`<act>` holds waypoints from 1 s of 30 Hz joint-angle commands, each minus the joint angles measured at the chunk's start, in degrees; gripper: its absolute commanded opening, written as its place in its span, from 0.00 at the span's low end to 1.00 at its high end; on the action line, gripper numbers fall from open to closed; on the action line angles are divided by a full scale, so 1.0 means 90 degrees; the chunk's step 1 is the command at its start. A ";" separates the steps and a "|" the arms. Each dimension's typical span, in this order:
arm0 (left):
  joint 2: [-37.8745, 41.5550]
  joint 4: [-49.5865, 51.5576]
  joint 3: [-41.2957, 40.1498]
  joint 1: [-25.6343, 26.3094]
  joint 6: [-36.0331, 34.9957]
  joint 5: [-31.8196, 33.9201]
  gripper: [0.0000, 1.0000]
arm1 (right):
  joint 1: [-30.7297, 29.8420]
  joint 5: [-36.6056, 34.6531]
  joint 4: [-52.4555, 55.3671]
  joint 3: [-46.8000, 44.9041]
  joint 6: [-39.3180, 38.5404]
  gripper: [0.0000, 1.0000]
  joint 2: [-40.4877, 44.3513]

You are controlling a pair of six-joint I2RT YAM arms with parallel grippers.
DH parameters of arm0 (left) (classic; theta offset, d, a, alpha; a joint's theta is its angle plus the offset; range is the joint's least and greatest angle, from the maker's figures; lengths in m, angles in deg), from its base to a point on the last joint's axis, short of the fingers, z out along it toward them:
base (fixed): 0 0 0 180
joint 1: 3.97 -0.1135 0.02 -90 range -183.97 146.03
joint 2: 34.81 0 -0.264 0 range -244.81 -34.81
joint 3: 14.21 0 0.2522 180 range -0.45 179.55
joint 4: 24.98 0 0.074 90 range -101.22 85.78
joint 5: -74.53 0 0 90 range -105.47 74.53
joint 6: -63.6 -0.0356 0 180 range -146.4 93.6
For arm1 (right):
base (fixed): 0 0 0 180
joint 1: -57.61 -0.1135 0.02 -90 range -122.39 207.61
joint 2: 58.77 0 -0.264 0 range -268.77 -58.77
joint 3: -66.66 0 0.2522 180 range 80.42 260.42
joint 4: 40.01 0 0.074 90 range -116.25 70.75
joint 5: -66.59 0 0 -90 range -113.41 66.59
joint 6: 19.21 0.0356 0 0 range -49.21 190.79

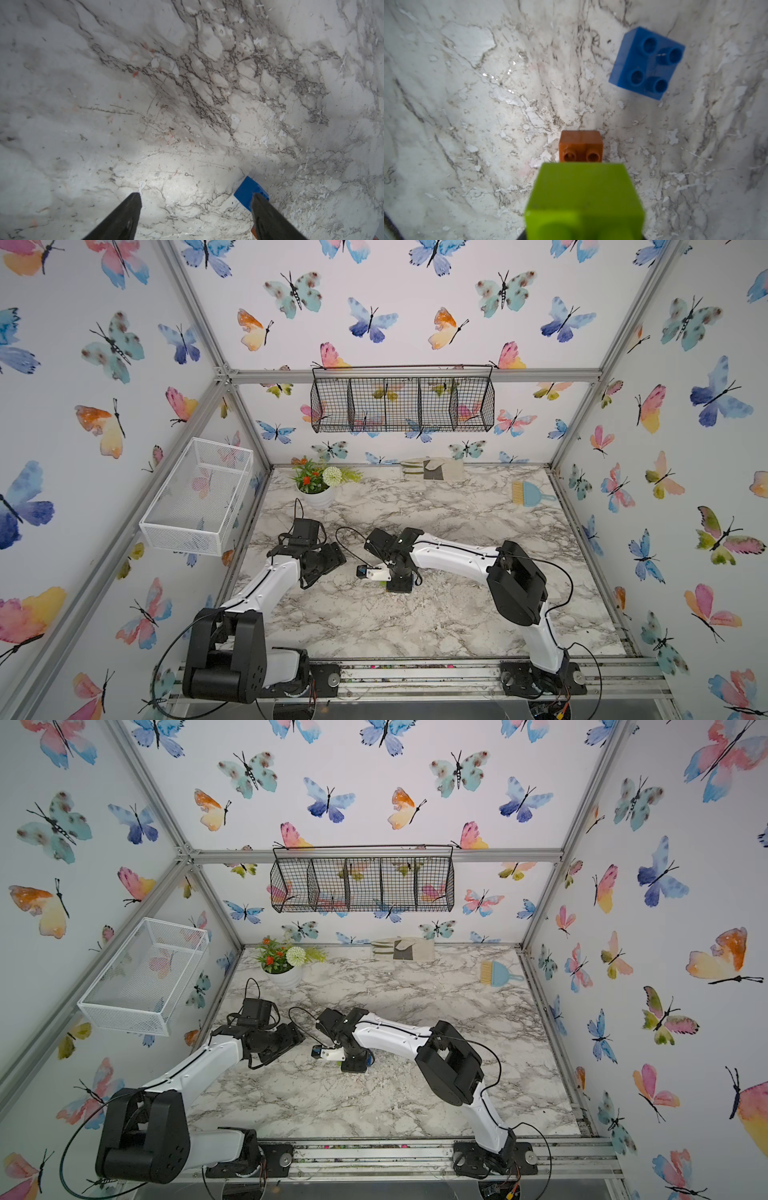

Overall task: Assemble the letter y with lego
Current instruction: Assemble the lego brick with the lego brick.

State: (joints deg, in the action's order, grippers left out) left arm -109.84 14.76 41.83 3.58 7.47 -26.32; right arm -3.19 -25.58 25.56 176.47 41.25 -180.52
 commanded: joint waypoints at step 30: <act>0.0050 0.0063 -0.0026 0.0021 0.0026 0.0080 0.84 | -0.0022 0.0212 0.0264 0.0568 0.0145 0.45 -0.0584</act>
State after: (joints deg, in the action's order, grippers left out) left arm -109.82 14.76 41.83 3.60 7.49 -26.28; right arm -3.19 -24.97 26.05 180.47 41.84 -184.65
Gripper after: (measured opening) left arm 0.840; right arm 0.450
